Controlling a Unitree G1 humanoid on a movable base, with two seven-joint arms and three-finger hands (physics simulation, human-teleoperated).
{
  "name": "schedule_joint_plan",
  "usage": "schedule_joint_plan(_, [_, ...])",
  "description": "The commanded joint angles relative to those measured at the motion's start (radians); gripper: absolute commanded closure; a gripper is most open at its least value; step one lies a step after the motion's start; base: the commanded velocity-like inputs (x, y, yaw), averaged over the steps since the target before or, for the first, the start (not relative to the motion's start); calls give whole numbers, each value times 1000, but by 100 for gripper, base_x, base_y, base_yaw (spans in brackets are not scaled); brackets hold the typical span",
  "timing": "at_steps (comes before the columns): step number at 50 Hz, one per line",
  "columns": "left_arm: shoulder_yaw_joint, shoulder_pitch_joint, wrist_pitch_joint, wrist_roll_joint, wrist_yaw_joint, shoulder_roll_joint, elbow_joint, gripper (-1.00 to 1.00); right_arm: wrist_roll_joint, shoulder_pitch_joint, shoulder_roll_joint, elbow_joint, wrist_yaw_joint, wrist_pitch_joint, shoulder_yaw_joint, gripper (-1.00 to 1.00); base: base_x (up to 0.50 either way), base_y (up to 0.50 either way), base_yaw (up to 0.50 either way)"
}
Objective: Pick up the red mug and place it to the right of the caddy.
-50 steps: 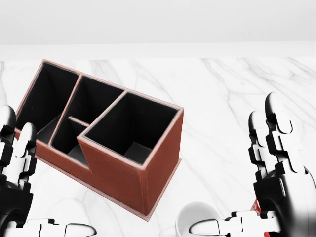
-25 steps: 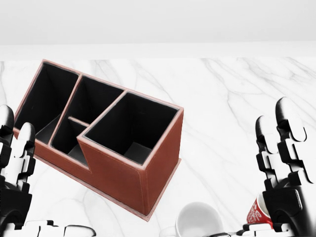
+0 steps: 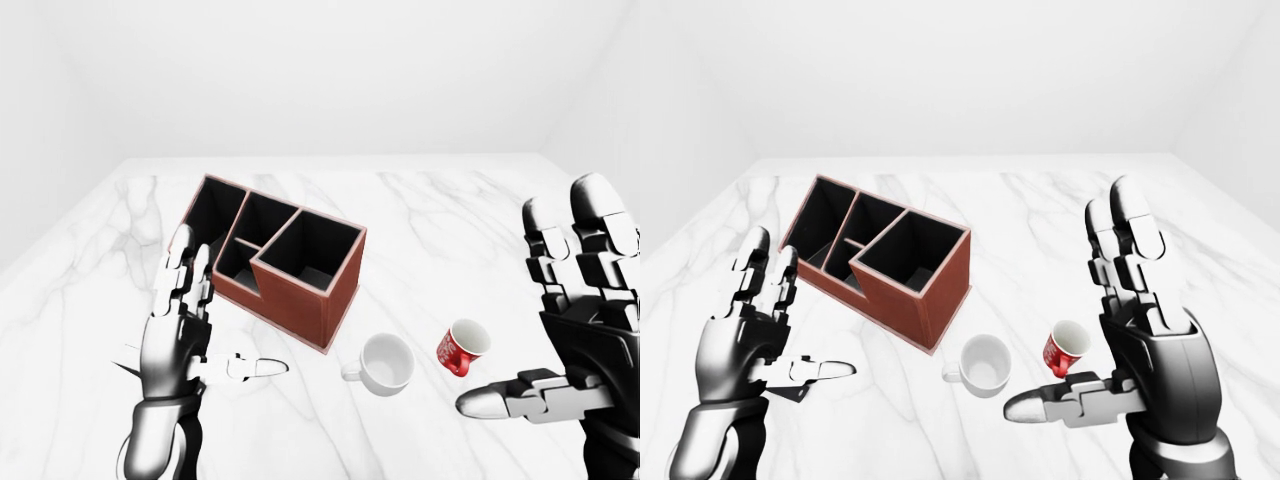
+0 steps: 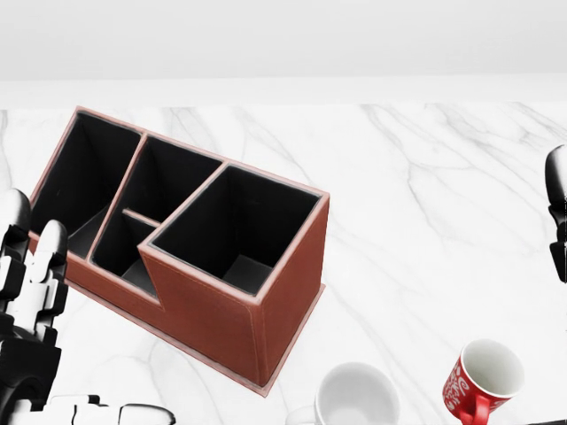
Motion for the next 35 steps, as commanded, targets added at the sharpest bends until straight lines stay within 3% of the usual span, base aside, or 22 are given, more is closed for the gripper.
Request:
schedule_joint_plan(1, [-2, 4, 0, -1, -1, -1, -13, -100, 44, -57, -83, -27, 43, 0, -105, -100, 0, 0, 0])
schedule_joint_plan(6, [-20, 9, 0, 12, 5, -1, -22, -100, 191, -74, -180, -27, -23, 0, -172, -100, 0, 0, 0])
schedule_joint_plan(9, [-35, 13, 0, 21, 11, 2, -10, -100, 230, -76, -230, -27, -78, 0, -169, -100, 0, 0, 0])
schedule_joint_plan(19, [-45, 16, 0, 14, 16, 11, -7, -100, 50, -73, -184, -27, 71, 0, -164, -100, 0, 0, 0])
schedule_joint_plan(28, [-39, 12, 0, 14, 14, 10, 2, -100, -215, -128, -81, -8, 277, 0, -158, -100, 0, 0, 0])
schedule_joint_plan(35, [-29, 11, 0, 8, 10, 8, -7, -100, -334, -125, -60, 94, 282, 0, -170, -100, 0, 0, 0])
